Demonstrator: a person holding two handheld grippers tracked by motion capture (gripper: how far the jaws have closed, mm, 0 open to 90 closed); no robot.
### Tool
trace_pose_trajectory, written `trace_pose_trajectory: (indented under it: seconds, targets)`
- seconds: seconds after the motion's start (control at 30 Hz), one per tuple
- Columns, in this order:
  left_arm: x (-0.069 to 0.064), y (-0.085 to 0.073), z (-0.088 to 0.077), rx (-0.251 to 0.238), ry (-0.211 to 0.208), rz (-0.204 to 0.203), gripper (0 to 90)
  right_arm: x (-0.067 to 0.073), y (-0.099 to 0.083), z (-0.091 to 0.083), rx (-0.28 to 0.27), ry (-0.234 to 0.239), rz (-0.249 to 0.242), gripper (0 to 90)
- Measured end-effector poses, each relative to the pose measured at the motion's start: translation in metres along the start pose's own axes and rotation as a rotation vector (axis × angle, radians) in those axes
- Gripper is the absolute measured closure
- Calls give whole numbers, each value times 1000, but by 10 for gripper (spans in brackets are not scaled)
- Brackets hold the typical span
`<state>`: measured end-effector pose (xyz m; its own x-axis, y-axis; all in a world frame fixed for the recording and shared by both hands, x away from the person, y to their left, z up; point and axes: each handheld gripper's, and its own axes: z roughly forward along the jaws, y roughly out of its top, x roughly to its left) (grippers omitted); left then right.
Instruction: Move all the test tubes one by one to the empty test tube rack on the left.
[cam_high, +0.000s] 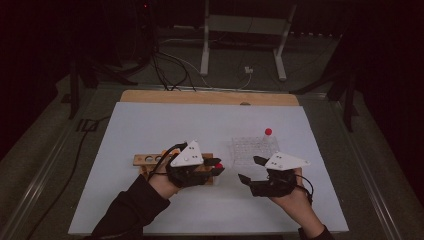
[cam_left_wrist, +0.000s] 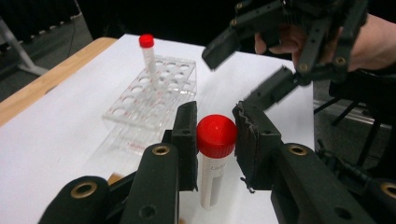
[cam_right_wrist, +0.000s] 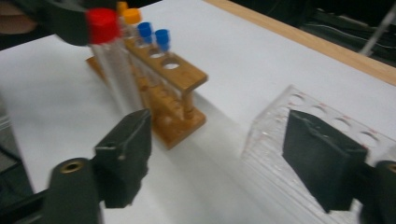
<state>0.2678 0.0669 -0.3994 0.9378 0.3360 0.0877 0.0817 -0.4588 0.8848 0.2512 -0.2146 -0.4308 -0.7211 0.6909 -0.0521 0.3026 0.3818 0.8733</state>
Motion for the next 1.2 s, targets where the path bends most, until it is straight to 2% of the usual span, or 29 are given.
trace_pose_trajectory:
  seconds: [0.23, 0.27, 0.43, 0.77, 1.03, 1.2]
  targets:
    - [3, -5, -24, 10, 47, -8, 715, -7, -3, 3, -5, -52, 30, 88]
    - [4, -7, -27, 11, 49, -11, 716, -9, -3, 3, -6, -67, 39, 45]
    - [7, -14, -46, 24, 88, -19, 715, -13, -3, 1, -18, -94, 57, 4]
    - [12, -25, -83, 45, 176, -39, 715, -19, -3, -2, -44, -94, 77, 0]
    - [23, -35, -115, 29, 266, -72, 715, -21, -4, -4, -56, -92, 74, 0]
    - [33, -35, -127, 11, 320, -84, 715, -20, -4, -4, -53, -90, 73, 0]
